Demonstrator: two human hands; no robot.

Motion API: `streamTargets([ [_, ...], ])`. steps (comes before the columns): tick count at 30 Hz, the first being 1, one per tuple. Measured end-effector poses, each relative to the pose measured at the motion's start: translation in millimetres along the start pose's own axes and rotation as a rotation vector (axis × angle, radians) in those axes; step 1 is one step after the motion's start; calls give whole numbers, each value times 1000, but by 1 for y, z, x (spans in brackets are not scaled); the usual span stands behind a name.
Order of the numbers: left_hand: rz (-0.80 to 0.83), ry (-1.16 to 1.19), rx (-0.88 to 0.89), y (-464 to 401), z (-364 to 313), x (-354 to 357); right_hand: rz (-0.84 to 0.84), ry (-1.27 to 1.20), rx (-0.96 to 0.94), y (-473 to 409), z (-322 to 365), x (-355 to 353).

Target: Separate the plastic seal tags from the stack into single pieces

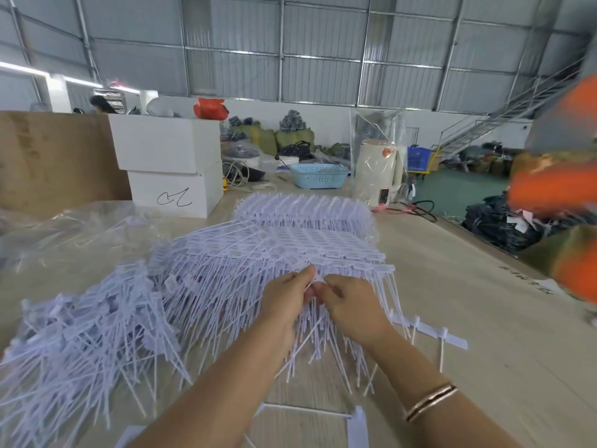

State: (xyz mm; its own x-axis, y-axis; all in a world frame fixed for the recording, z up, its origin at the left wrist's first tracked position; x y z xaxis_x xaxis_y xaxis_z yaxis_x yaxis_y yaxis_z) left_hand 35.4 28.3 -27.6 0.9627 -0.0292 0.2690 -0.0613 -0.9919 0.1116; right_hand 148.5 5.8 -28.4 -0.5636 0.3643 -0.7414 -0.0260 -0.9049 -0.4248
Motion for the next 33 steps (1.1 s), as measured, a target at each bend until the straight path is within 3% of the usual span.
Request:
streamTargets([
  [4, -37, 52, -25, -1, 2, -1, -44, 255, -42, 2, 7, 1],
  [9, -113, 88, -24, -9, 3, -8, -165, 360, -228, 13, 19, 0],
  [19, 175, -208, 37, -6, 3, -7, -237, -387, 21, -3, -13, -5],
  [23, 287, -270, 100, 2, 1, -2, -83, -477, 148, -11, -11, 8],
  [26, 303, -468, 208, 1, 2, -7, 22, -490, 125, -11, -12, 9],
  [30, 63, -822, 564, 3, -5, -13, -5, -516, 177, -12, -18, 0],
  [33, -134, -743, 692, 3, -12, -25, -33, -510, 201, -12, -19, -3],
])
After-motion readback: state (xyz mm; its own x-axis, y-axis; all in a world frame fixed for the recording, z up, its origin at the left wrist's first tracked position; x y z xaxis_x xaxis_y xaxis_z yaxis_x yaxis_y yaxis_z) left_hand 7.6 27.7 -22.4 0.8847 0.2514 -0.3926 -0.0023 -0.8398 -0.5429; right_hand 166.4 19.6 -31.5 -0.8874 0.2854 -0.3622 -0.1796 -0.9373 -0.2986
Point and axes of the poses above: each hand's wrist, its own y-axis away from the middle knuckle, its own x-axis out of the palm, z = x × y, the point moved 2 cm from there along -y, towards the middle knuckle, and after that the axes turned 9 degrees about y, right-handed, at the moved point
